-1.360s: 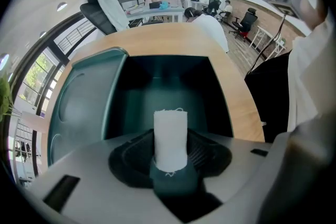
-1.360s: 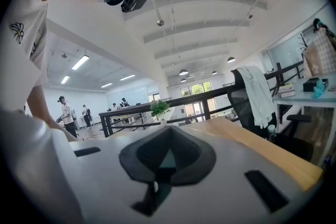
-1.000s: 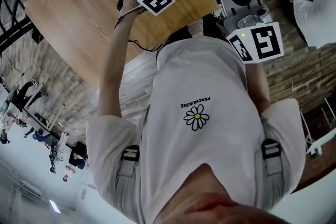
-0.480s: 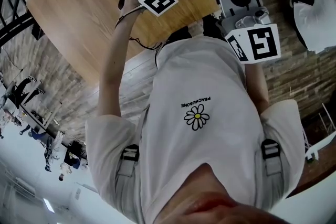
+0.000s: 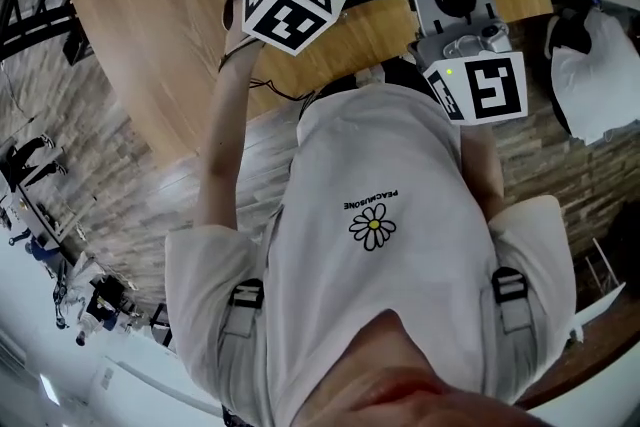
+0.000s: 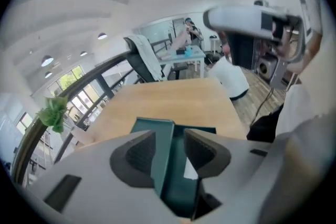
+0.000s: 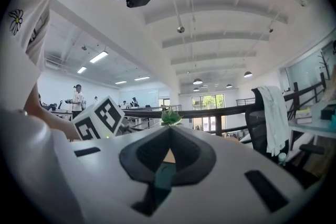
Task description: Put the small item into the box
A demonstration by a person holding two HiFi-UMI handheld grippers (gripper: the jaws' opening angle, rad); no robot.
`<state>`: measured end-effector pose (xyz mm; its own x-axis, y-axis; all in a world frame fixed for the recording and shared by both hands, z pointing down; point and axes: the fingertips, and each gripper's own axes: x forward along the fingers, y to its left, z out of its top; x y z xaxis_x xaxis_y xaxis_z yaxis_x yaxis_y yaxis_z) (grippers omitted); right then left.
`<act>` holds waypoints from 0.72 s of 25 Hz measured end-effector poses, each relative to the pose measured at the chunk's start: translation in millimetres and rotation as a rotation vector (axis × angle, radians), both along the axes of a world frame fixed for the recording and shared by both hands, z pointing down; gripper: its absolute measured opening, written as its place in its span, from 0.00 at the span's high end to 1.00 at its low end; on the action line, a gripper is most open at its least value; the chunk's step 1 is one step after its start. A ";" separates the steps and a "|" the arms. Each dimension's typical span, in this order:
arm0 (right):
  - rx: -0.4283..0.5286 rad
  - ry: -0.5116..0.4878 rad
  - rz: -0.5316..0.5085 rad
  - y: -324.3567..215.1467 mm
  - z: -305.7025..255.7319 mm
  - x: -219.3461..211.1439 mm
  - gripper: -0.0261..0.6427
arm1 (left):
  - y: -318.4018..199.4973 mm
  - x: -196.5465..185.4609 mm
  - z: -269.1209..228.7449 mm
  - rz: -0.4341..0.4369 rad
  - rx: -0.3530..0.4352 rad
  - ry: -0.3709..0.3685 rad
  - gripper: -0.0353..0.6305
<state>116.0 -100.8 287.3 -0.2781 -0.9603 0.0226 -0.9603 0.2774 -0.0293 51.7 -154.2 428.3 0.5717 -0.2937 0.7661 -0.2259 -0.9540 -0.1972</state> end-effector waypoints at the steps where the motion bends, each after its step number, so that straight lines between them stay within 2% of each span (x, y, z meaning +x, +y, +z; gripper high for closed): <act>1: 0.016 0.009 -0.005 -4.1 -5.0 -1.9 0.95 | -5.8 -2.0 -19.4 -0.037 0.025 0.056 0.68; 4: 0.063 0.025 -0.029 -16.8 -20.6 -9.9 0.95 | -19.5 -15.4 -78.1 -0.151 0.136 0.210 0.72; 8: 0.107 0.032 -0.065 -27.5 -41.1 -25.5 0.95 | -21.2 -44.6 -141.6 -0.283 0.277 0.370 0.78; 13: 0.144 0.026 -0.100 -36.9 -57.2 -45.7 0.95 | -14.8 -89.4 -215.0 -0.465 0.496 0.671 0.88; 16: 0.138 0.022 -0.120 -42.3 -54.6 -61.2 0.95 | -10.7 -122.8 -224.3 -0.638 0.533 0.826 0.92; 18: 0.132 0.035 -0.119 -45.2 -51.7 -70.7 0.95 | -6.2 -149.3 -216.1 -0.771 0.564 0.865 0.92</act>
